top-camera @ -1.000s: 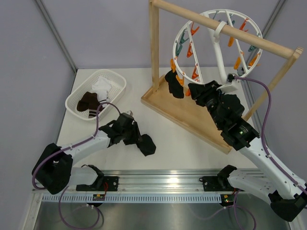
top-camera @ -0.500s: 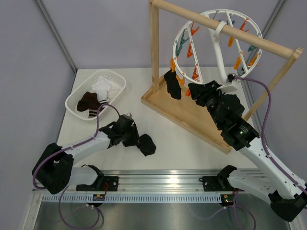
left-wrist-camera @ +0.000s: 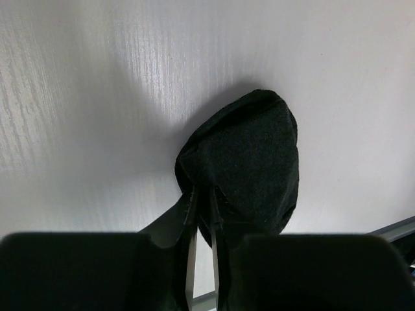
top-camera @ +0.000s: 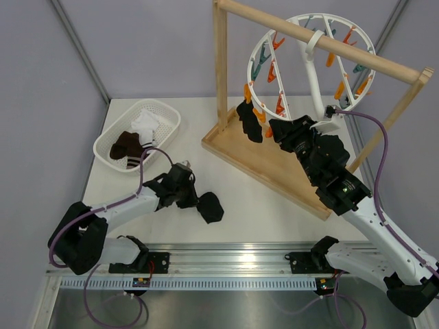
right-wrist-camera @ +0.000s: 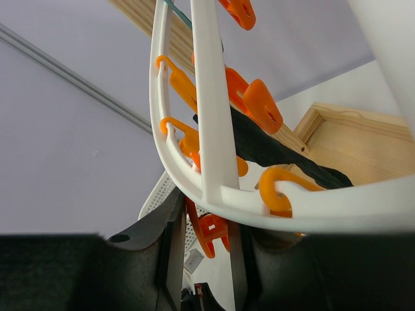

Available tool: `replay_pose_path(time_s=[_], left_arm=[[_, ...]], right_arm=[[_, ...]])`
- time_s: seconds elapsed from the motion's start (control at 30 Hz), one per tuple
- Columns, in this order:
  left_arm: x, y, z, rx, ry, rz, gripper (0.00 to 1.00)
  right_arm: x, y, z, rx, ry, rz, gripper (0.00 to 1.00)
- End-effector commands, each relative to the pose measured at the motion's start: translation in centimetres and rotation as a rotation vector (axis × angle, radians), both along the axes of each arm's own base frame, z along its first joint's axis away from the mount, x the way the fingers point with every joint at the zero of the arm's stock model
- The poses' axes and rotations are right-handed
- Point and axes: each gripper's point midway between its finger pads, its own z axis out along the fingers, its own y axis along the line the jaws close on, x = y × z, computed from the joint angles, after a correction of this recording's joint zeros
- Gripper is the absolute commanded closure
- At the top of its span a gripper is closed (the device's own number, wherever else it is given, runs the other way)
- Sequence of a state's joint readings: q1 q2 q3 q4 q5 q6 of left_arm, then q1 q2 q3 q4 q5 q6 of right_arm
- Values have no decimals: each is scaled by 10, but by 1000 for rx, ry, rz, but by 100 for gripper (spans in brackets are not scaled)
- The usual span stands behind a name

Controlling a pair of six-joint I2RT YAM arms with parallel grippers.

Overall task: Clip the socks to the hanger
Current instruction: Pick up the sock at the center of the board.

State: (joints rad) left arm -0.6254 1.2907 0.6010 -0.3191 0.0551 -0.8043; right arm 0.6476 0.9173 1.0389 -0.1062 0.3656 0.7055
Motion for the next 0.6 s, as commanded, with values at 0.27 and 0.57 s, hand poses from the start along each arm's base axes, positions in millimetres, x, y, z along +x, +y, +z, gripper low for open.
replay_pose_path(time_s=[0.27, 0.57], left_arm=[[43, -44, 119, -172, -407, -239, 99], [41, -90, 228, -198, -768, -673, 99]], right_arm=[[-3, 1, -24, -80, 53, 16, 100], [-7, 10, -7, -98, -11, 75, 100]])
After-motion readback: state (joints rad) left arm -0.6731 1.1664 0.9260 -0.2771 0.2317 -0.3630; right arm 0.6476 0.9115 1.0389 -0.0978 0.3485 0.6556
